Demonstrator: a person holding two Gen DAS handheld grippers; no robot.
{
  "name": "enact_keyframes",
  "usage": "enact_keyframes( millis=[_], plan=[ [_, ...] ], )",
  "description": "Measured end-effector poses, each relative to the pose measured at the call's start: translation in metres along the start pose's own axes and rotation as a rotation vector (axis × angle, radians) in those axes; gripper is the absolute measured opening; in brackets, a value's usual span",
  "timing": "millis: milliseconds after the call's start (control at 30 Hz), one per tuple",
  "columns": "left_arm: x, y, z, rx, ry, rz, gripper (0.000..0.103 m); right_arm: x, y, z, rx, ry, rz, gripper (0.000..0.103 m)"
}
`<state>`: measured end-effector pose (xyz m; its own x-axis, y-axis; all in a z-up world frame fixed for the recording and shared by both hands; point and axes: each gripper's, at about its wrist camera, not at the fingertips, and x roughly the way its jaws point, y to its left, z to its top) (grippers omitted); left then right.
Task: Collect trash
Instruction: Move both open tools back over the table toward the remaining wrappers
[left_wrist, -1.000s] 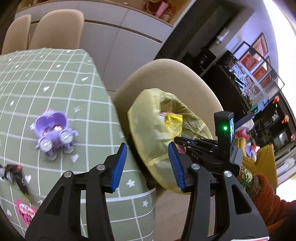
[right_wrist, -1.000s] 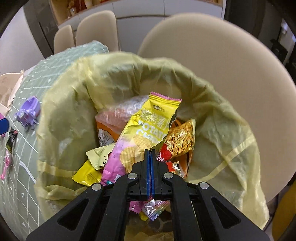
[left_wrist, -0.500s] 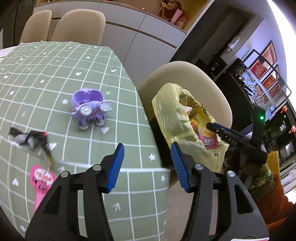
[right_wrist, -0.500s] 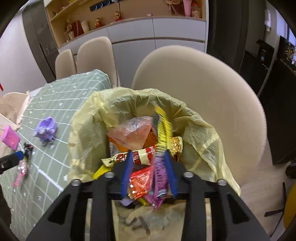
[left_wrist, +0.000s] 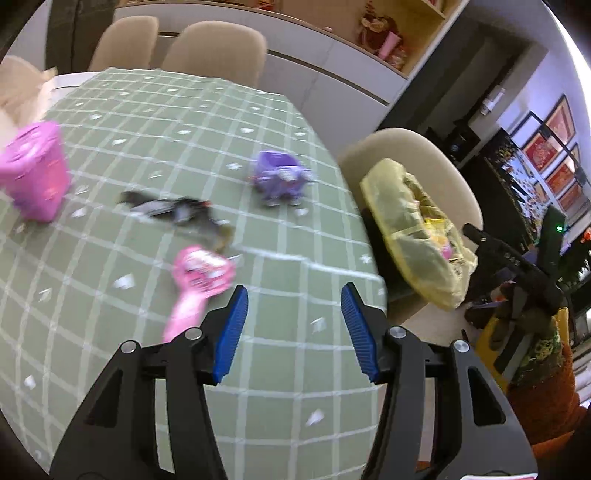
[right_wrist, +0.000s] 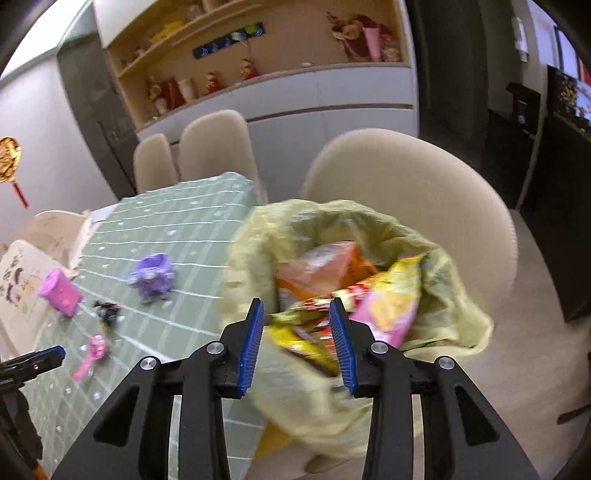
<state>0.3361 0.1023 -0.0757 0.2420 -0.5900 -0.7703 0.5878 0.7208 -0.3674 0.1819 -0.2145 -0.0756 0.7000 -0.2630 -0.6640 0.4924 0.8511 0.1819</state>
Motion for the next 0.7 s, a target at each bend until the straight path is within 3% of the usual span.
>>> enact_keyframes(
  millis=[333,700],
  plan=[
    [-0.035,0.058,-0.021,-0.028,0.005,0.1,0.051,0.017,0.104,-0.024,-0.112,0.037,0.142,0.035],
    [-0.044,0.082,-0.023,0.026,0.005,0.103,0.051,0.061,0.203,-0.069,-0.129,0.157,0.209,0.036]
  ],
)
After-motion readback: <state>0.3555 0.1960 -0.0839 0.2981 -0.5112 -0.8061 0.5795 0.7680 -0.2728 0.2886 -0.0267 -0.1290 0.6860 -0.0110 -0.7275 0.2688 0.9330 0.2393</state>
